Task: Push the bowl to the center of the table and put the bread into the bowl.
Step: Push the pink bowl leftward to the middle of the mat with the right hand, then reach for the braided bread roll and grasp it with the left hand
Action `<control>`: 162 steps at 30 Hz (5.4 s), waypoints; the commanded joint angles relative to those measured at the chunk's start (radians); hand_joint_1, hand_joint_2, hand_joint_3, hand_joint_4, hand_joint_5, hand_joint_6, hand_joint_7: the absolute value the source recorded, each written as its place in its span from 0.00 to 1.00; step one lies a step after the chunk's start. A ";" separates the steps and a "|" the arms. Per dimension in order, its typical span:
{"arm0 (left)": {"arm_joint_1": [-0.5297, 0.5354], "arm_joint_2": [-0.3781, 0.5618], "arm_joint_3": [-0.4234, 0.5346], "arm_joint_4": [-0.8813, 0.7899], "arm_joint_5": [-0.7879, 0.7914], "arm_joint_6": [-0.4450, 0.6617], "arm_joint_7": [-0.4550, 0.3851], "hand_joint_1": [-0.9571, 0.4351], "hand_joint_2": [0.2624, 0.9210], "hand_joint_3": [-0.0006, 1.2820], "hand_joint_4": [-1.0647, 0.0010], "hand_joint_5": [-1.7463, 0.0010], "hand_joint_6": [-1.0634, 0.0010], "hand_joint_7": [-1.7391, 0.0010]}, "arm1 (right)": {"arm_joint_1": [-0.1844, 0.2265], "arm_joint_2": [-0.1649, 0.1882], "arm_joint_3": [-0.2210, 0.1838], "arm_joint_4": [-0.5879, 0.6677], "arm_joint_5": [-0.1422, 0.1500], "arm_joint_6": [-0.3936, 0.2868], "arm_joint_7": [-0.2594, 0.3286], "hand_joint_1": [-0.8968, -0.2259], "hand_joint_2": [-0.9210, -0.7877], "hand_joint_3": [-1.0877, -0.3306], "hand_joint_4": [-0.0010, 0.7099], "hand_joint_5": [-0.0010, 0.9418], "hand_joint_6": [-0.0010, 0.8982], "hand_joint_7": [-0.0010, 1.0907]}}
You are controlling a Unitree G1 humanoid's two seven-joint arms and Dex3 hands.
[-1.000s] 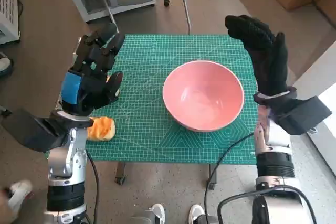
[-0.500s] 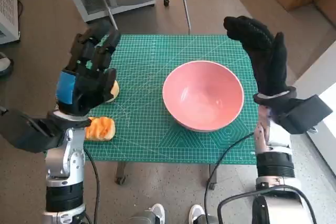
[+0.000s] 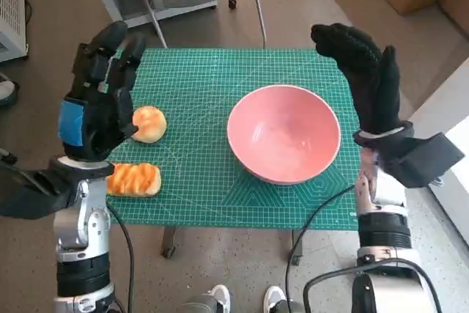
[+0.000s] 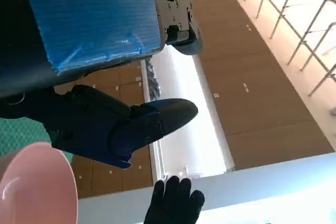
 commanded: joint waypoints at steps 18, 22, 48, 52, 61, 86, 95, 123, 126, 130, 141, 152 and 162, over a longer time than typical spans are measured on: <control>0.004 0.014 0.007 0.006 -0.008 -0.015 -0.010 0.16 1.00 0.64 0.99 0.77 1.00 0.61 | 0.011 -0.001 -0.020 0.057 0.023 0.001 0.018 0.45 0.00 0.68 0.38 0.00 0.40 0.00; 0.007 0.014 0.005 0.003 -0.010 -0.006 -0.009 0.16 1.00 0.58 1.00 0.77 1.00 0.62 | 0.004 -0.014 -0.037 0.101 0.029 -0.011 0.025 0.46 0.00 0.68 0.37 0.00 0.40 0.00; 0.025 0.018 0.001 0.000 -0.011 0.033 -0.019 0.16 1.00 0.48 1.00 0.80 1.00 0.66 | -0.052 -0.068 -0.087 0.424 -0.065 -0.037 -0.139 0.52 0.00 0.64 0.34 0.00 0.36 0.00; 0.029 0.021 0.002 -0.001 -0.005 0.030 -0.020 0.16 1.00 0.49 1.00 0.80 1.00 0.66 | -0.050 -0.066 -0.087 0.448 -0.072 -0.030 -0.158 0.53 0.00 0.63 0.34 0.00 0.36 0.00; 0.035 0.021 0.006 0.005 -0.003 0.028 -0.025 0.17 1.00 0.49 1.00 0.80 1.00 0.67 | -0.049 -0.063 -0.084 0.486 -0.097 -0.013 -0.202 0.55 0.00 0.60 0.34 0.00 0.37 0.01; 0.071 0.024 0.013 -0.030 -0.006 0.042 -0.006 0.16 1.00 0.49 1.00 0.82 1.00 0.67 | -0.046 0.015 -0.063 0.576 -0.158 0.169 -0.290 0.58 0.00 0.53 0.31 0.01 0.36 0.00; 0.095 0.022 0.018 -0.050 -0.005 0.034 0.006 0.17 1.00 0.48 1.00 0.82 1.00 0.67 | -0.062 0.070 -0.083 0.579 -0.136 0.231 -0.261 0.54 0.00 0.57 0.31 0.01 0.36 0.00; 0.124 0.018 0.017 -0.063 0.010 0.013 0.044 0.17 1.00 0.47 0.98 0.84 1.00 0.65 | -0.158 0.176 -0.094 0.578 -0.147 0.269 -0.230 0.55 0.00 0.56 0.32 0.01 0.36 0.01; 0.130 0.016 0.015 -0.068 0.012 0.011 0.047 0.17 1.00 0.47 0.97 0.85 1.00 0.65 | -0.164 0.172 -0.088 0.578 -0.152 0.268 -0.231 0.55 0.00 0.56 0.32 0.00 0.36 0.01; 0.138 0.017 0.017 -0.076 0.009 0.010 0.050 0.17 1.00 0.47 0.97 0.85 1.00 0.65 | -0.173 0.159 -0.092 0.573 -0.145 0.260 -0.220 0.55 0.00 0.55 0.32 0.00 0.36 0.01; 0.159 0.022 0.027 -0.090 0.008 0.008 0.061 0.17 1.00 0.47 0.96 0.85 1.00 0.63 | -0.212 0.101 -0.128 0.529 -0.100 0.205 -0.152 0.49 0.00 0.57 0.33 0.01 0.37 0.01; 0.176 0.035 0.035 -0.132 0.026 0.013 0.083 0.18 1.00 0.45 0.96 0.86 1.00 0.63 | -0.198 0.076 -0.141 0.436 -0.054 0.012 -0.033 0.50 0.00 0.64 0.36 0.01 0.39 0.02; 0.250 0.210 0.061 -0.254 0.283 0.034 0.099 0.27 0.97 0.24 0.94 0.89 1.00 0.65 | -0.151 0.041 -0.086 0.333 -0.081 -0.115 0.013 0.45 0.00 0.67 0.36 0.00 0.38 0.02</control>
